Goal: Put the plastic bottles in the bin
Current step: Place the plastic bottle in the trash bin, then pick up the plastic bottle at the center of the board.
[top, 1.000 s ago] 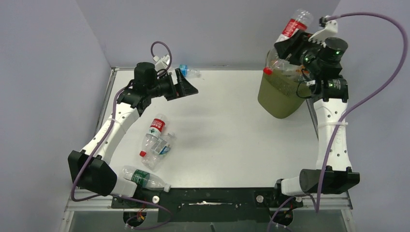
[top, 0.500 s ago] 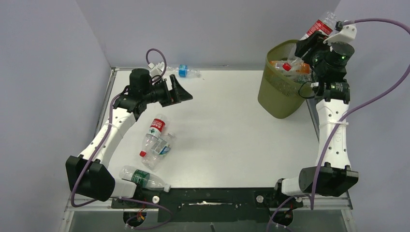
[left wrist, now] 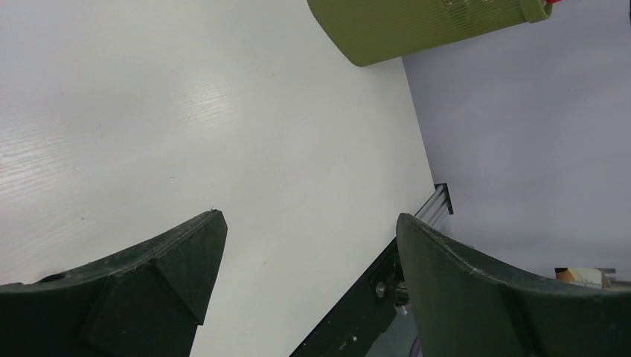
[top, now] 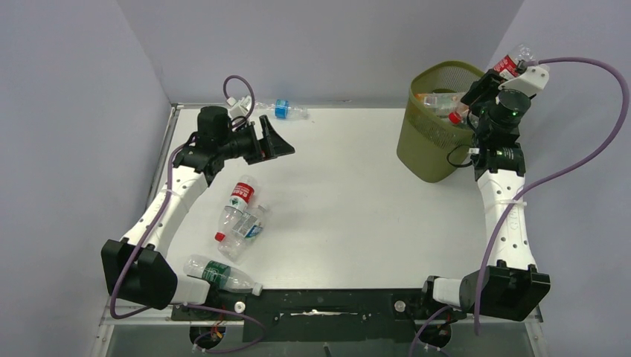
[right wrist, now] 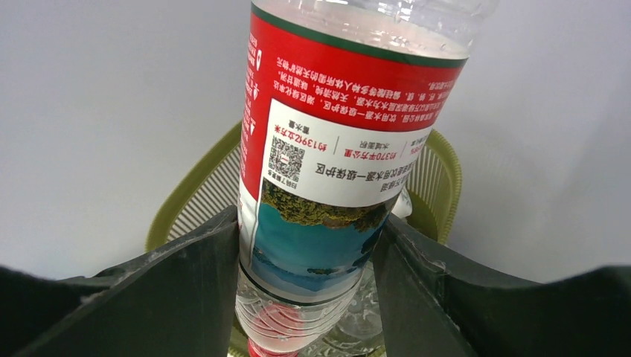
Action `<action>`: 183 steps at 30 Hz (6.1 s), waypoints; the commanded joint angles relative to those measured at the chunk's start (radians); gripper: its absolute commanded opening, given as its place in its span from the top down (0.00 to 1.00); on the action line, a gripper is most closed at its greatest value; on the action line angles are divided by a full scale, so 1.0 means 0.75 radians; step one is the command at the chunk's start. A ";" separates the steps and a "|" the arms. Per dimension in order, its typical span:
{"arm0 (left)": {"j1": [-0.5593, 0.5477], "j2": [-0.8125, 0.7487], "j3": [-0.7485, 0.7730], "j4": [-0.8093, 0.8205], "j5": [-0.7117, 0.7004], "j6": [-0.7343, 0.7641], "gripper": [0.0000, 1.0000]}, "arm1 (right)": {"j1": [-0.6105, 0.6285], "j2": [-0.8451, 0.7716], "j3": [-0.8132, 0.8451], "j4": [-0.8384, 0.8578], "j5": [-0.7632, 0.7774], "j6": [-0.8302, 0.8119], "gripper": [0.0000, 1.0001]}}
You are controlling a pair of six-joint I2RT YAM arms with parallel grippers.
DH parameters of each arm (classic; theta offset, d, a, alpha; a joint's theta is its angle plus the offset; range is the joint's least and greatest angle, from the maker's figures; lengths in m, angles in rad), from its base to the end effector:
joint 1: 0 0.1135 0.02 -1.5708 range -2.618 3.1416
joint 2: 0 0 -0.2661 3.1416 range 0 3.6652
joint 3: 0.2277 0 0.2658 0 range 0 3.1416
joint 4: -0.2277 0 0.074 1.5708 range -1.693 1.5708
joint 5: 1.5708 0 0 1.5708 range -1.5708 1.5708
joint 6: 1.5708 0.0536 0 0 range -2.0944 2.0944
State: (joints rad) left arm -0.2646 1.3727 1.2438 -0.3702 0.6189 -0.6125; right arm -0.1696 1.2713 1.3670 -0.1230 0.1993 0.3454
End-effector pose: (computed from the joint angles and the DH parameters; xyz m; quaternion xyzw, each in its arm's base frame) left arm 0.3156 -0.1177 0.3443 0.0114 0.8335 -0.4436 0.3291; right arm 0.3136 -0.0645 0.4488 0.2487 0.6720 -0.0101 0.6975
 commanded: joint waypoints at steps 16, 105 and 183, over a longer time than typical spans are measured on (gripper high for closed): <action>0.057 -0.010 -0.002 0.097 0.084 0.045 0.15 | 0.035 0.117 0.007 0.328 0.084 -0.040 0.53; -0.024 0.017 0.075 -0.046 -0.155 -0.056 0.13 | 1.365 -0.392 -1.012 0.075 -0.327 0.523 0.02; 0.125 1.728 1.509 0.260 -0.970 -1.048 0.11 | 1.096 -0.370 -1.188 0.094 -0.447 0.423 0.02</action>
State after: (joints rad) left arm -0.1841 2.6522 2.3215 -0.2771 -0.0967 -1.3552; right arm 0.6655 1.0183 0.4866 -0.1051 -0.1249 0.6819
